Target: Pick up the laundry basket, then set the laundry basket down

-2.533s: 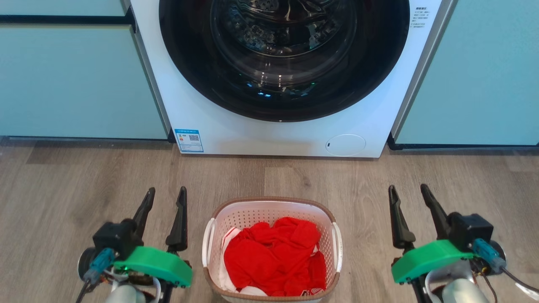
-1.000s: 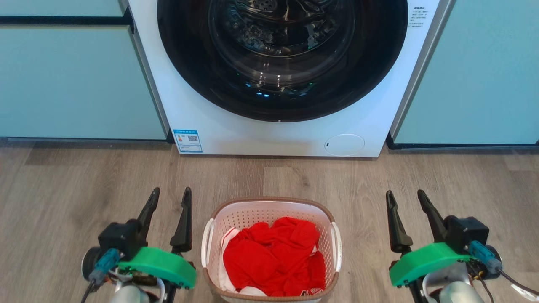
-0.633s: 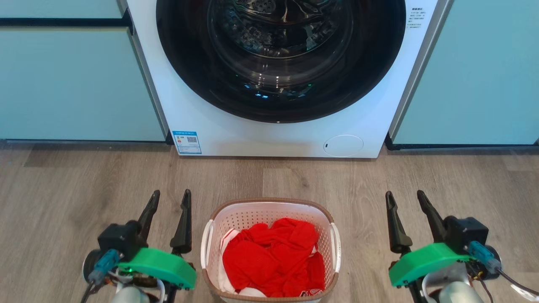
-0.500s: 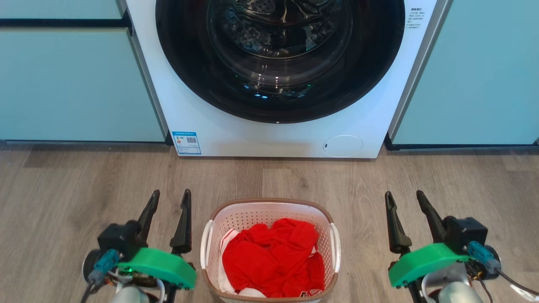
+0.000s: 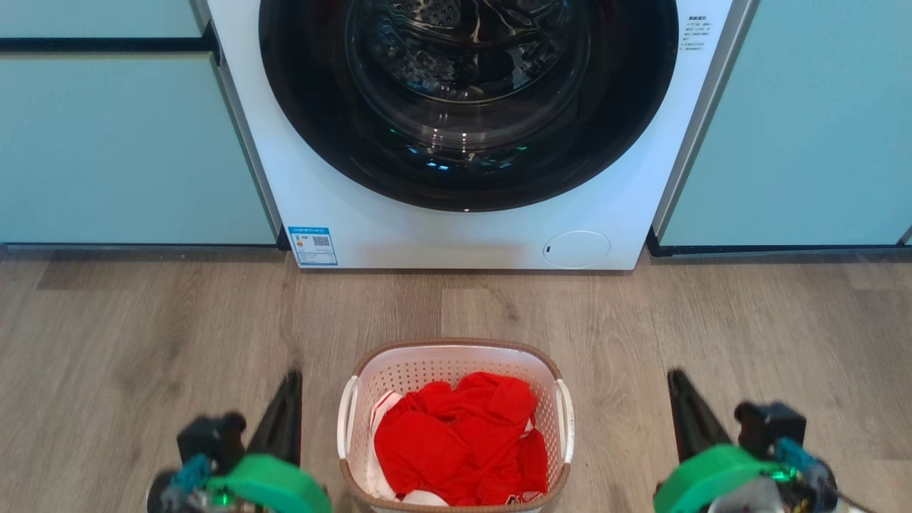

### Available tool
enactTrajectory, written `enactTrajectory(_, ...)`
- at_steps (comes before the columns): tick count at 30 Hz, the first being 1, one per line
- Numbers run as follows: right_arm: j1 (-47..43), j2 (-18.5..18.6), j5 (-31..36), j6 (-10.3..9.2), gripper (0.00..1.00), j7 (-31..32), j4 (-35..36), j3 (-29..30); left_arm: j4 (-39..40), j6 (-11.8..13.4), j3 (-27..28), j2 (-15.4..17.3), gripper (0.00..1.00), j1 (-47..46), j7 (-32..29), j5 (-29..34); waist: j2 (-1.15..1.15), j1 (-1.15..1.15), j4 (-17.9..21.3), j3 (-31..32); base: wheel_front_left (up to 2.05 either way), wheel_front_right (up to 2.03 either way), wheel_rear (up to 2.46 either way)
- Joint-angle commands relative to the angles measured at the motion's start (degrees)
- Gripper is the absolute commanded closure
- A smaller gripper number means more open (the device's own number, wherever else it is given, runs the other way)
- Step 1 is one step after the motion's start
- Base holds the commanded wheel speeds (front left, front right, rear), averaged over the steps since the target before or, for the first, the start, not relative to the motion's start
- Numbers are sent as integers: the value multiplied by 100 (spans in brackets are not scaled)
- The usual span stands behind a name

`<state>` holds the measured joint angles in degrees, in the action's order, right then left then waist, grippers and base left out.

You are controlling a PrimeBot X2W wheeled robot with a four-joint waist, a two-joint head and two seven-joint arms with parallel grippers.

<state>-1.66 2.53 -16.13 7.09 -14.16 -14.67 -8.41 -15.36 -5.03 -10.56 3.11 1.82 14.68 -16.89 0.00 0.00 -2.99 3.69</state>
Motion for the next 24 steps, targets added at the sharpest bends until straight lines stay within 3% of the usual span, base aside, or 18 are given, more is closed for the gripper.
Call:
enactTrajectory(1,-19,-1,-79,0,100,11,-17,1,-27,-2,17,0,100,16,-20,-76,0,0,3,-4,0,0,0)
enactTrajectory(24,123,78,-1501,7,100,301,-2,171,-1,-46,314,-1,100,-130,-390,-1404,0,0,56,-72,0,0,0)
